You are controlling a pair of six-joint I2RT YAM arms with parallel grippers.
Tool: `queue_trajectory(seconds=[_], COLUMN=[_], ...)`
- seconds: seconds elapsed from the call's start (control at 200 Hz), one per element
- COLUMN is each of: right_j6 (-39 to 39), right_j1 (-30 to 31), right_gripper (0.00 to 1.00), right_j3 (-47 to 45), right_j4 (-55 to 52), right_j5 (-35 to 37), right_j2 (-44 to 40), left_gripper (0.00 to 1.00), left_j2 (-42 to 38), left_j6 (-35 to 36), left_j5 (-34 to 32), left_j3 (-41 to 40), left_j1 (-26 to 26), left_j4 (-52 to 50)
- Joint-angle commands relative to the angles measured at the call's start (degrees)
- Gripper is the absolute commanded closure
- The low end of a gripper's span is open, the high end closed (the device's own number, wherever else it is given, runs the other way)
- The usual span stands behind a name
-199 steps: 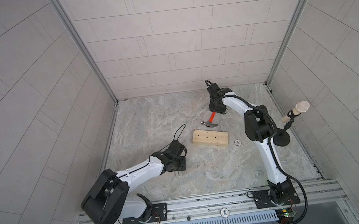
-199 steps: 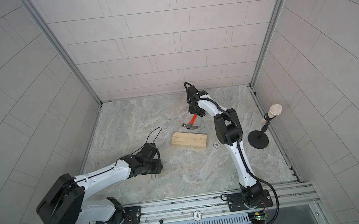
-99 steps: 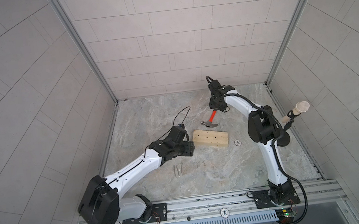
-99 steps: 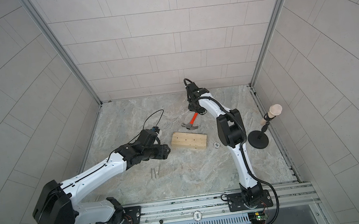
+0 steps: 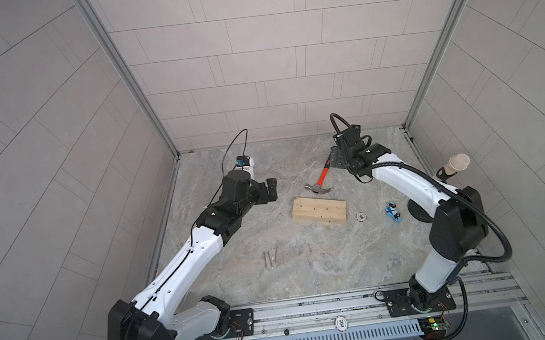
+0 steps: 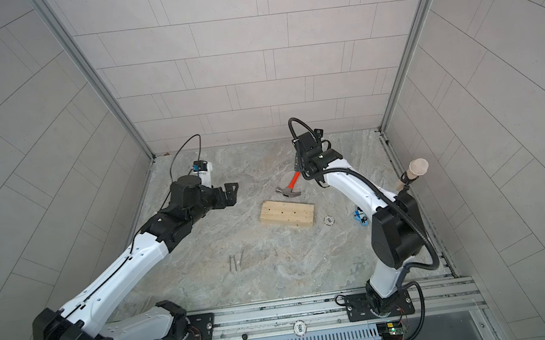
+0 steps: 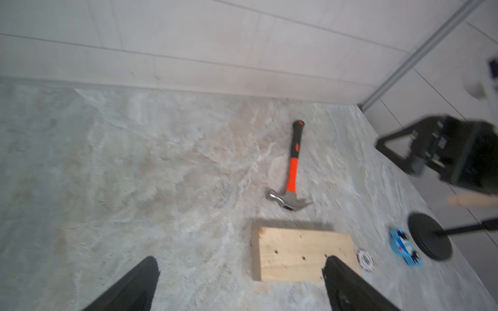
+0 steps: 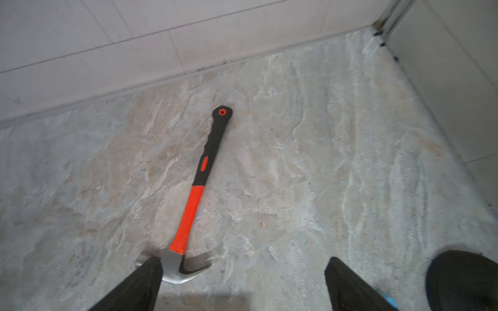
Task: Use a claw hammer to pull out a nail
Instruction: Reset both arms
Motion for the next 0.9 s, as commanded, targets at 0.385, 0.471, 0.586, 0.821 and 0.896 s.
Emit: queue_trajectory(seconds=[0.385, 0.471, 0.586, 0.821, 0.896], right_j6=[-10.1, -9.8, -10.1, -10.9, -11.1], right_j1=[-5.2, -8.0, -10.7, -14.6, -14.8], right_gripper=[0.0, 0.01, 0.01, 0.01, 0.01], right_j3=[-40.2, -43.6, -48.8, -52.5, -52.0], right_j4=[20.2, 21.3, 25.1, 28.0, 28.4], right_j5=[29.0, 27.9, 27.6, 22.9, 22.0], right_j2=[-27.0, -30.3, -34.8, -38.1, -36.9], left_gripper=[0.0, 0.0, 0.0, 0.0, 0.0], left_j2=[-8.4, -8.3, -5.7, 8.6, 12.8], left_j6=[16.8, 17.7, 19.2, 17.0, 16.8], left_j5=[-20.0, -18.6, -19.8, -17.4, -13.1], left_j3=[-27.7, -32.5, -36.6, -35.2, -34.6], left_j1=[16.6, 19.0, 19.6, 20.8, 21.7], left_j4=[33.8, 38.5, 46.2, 58.9, 61.2])
